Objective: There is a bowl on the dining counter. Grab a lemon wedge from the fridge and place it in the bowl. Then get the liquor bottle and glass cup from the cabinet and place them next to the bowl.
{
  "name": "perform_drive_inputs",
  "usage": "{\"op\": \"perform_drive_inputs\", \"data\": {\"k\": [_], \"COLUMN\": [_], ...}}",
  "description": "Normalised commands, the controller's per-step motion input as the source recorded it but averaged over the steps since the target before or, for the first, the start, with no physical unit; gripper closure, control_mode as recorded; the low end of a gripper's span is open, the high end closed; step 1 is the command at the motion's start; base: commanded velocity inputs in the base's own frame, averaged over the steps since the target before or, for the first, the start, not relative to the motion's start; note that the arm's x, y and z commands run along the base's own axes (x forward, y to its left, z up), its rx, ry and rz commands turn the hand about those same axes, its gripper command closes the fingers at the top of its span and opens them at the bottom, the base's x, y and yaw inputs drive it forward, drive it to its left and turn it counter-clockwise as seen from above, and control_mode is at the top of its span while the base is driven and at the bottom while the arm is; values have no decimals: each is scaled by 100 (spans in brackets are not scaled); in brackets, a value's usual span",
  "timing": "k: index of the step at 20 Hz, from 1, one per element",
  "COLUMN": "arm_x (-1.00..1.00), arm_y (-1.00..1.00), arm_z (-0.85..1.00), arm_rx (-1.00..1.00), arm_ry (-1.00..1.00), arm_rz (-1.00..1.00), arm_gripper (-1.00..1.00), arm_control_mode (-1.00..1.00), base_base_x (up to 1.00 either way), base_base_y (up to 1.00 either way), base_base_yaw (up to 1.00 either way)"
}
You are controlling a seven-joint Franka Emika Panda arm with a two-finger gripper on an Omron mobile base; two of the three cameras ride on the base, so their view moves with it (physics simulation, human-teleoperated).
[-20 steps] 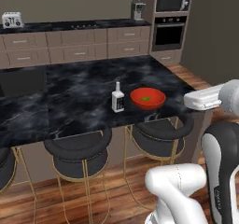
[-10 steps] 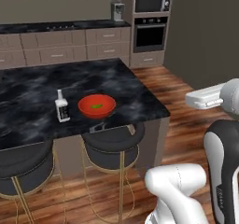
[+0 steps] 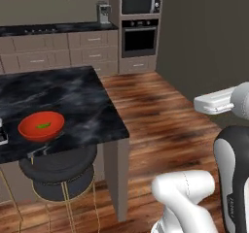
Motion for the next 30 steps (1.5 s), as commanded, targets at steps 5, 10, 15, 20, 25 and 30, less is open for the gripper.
{"op": "perform_drive_inputs", "data": {"k": [5, 10, 15, 20, 25, 30], "arm_x": [0, 0, 0, 0, 0, 0], "arm_y": [0, 0, 0, 0, 0, 0], "arm_z": [0, 0, 0, 0, 0, 0], "arm_rx": [0, 0, 0, 0, 0, 0], "arm_ry": [0, 0, 0, 0, 0, 0], "arm_rz": [0, 0, 0, 0, 0, 0], "arm_gripper": [-100, -100, -100, -100, -100, -100], "arm_control_mode": [100, 100, 100, 100, 100, 100], "base_base_x": [100, 100, 98, 100, 100, 100], "base_base_y": [-85, -80, -97, -57, -23, -6], "base_base_yaw": [8, 12, 13, 16, 15, 17]}}
